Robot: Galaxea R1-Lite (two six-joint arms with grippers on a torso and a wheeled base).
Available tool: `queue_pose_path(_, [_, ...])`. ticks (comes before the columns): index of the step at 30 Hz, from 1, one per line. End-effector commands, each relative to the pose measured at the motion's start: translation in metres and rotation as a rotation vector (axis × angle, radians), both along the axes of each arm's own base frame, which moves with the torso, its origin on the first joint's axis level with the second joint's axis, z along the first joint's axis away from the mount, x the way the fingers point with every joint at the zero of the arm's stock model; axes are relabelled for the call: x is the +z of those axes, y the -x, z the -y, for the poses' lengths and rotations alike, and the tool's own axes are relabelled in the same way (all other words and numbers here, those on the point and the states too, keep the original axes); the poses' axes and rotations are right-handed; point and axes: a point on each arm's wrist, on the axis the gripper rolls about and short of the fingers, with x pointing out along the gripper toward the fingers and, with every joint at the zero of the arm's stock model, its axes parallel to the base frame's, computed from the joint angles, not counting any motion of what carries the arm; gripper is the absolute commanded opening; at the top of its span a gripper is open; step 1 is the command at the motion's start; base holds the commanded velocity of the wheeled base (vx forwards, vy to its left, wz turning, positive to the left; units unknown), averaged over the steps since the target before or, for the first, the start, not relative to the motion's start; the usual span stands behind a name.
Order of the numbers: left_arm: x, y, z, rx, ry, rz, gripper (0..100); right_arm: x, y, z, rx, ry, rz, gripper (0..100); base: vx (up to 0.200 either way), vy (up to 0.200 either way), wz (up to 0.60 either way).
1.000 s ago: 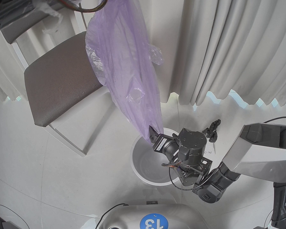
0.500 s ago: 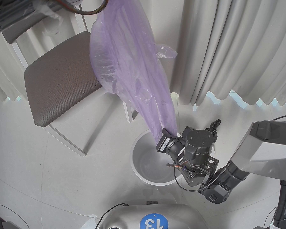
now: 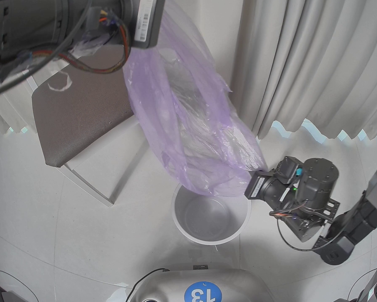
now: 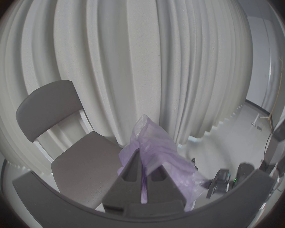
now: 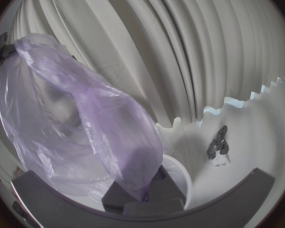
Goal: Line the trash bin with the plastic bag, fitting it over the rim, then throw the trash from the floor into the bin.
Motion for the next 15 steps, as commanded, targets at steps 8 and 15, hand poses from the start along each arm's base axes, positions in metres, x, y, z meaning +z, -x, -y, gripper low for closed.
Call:
queue_pose_path(8, [-0.040,-0.013,-0.011,-0.096,-0.038,-0.152,0,0.022,0.042,0.051,-0.002,0.048,-0.015,0,0.000,0.000,0.00])
queue_pose_path(15, [-0.056,-0.021,-0.017,-0.108,0.104,-0.235,0,0.018,0.050,0.055,0.049,0.106,-0.029,0,0.000,0.000,0.00])
